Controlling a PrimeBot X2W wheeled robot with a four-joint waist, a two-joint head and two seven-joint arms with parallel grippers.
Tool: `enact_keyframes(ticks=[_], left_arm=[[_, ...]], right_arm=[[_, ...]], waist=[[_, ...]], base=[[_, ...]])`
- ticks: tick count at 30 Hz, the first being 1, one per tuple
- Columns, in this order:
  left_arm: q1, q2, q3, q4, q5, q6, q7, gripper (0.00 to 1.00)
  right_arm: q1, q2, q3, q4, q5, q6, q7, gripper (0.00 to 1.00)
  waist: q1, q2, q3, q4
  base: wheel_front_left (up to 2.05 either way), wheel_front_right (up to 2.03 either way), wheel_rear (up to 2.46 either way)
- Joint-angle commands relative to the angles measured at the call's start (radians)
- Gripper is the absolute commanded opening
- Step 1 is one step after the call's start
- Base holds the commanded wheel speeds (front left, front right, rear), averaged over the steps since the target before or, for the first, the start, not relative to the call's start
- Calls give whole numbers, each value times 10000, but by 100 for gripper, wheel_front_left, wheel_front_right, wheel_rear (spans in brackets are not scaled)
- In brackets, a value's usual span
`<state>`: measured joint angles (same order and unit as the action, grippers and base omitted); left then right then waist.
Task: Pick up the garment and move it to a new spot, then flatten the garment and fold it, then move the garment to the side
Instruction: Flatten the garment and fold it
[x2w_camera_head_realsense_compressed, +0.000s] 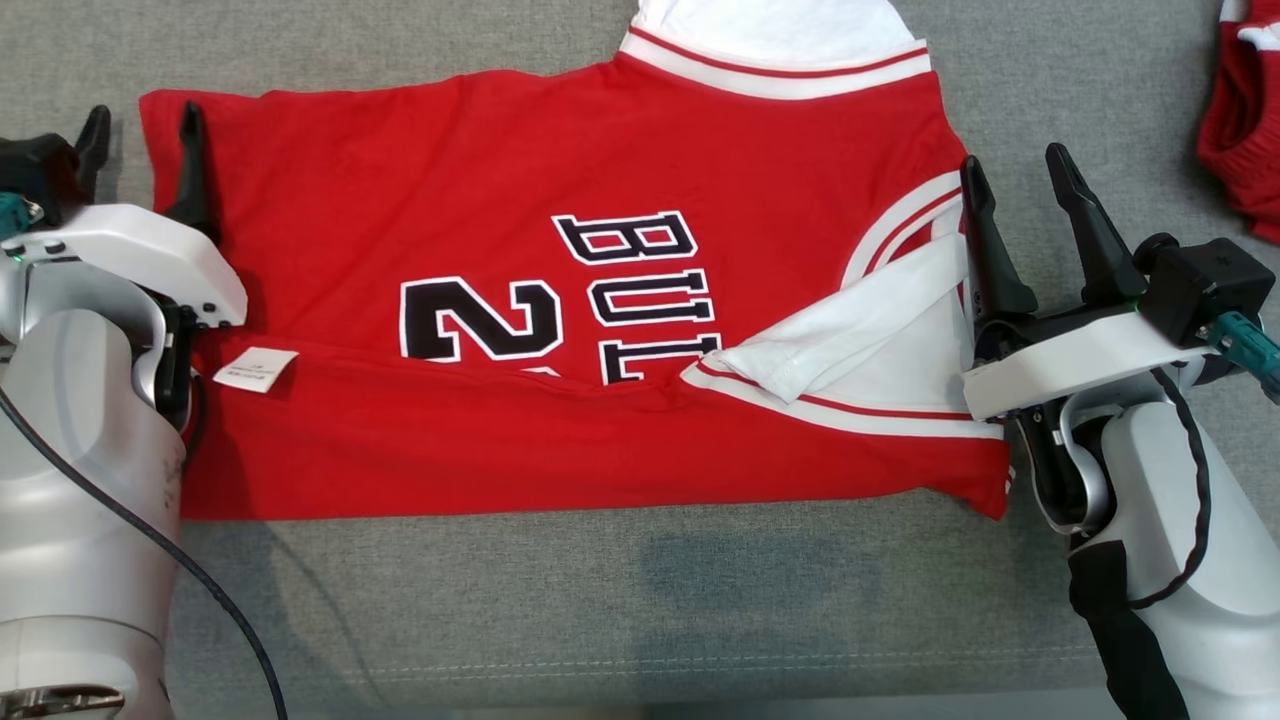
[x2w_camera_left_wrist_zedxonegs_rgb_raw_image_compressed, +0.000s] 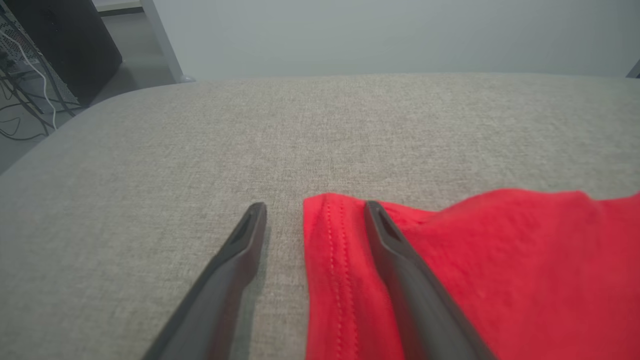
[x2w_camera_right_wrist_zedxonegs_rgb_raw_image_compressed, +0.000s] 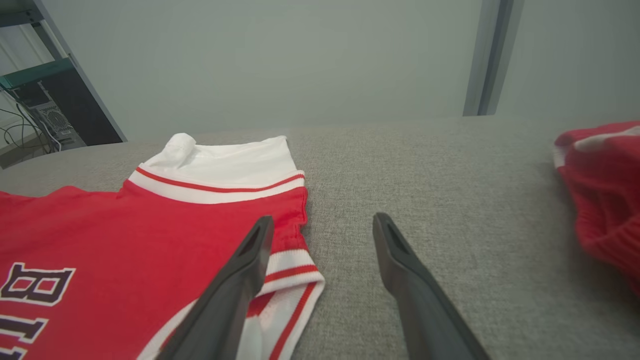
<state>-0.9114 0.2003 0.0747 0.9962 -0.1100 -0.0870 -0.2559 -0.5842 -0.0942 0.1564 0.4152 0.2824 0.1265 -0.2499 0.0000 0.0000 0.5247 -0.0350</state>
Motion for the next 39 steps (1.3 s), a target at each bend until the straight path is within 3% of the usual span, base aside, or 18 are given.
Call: enact_keyframes(ticks=[1,16,19,26,39], left_arm=[[-158,468,200,-137,14,50,-59,100],[-1225,616,8,1467,-192,55,201,100],[-1323,551,2,1745,-335,-49,410,90],[-1424,404,67,2179,-801,-288,769,100],[-1596,225,-435,2252,-1667,-433,1698,82]], right_arm=[[26,102,165,-298,37,42,-118,100],[-62,213,191,-414,164,42,-118,100],[-57,220,162,-405,195,42,-118,100],[-65,227,97,-368,221,42,-118,100],[-122,241,198,-414,262,42,-118,100]], waist=[[0,0,47,-38],[0,0,405,-236],[0,0,407,-223],[0,0,287,-134],[0,0,266,-91]], base=[[0,0,0],[0,0,0],[0,0,0],[0,0,0],[0,0,0]])
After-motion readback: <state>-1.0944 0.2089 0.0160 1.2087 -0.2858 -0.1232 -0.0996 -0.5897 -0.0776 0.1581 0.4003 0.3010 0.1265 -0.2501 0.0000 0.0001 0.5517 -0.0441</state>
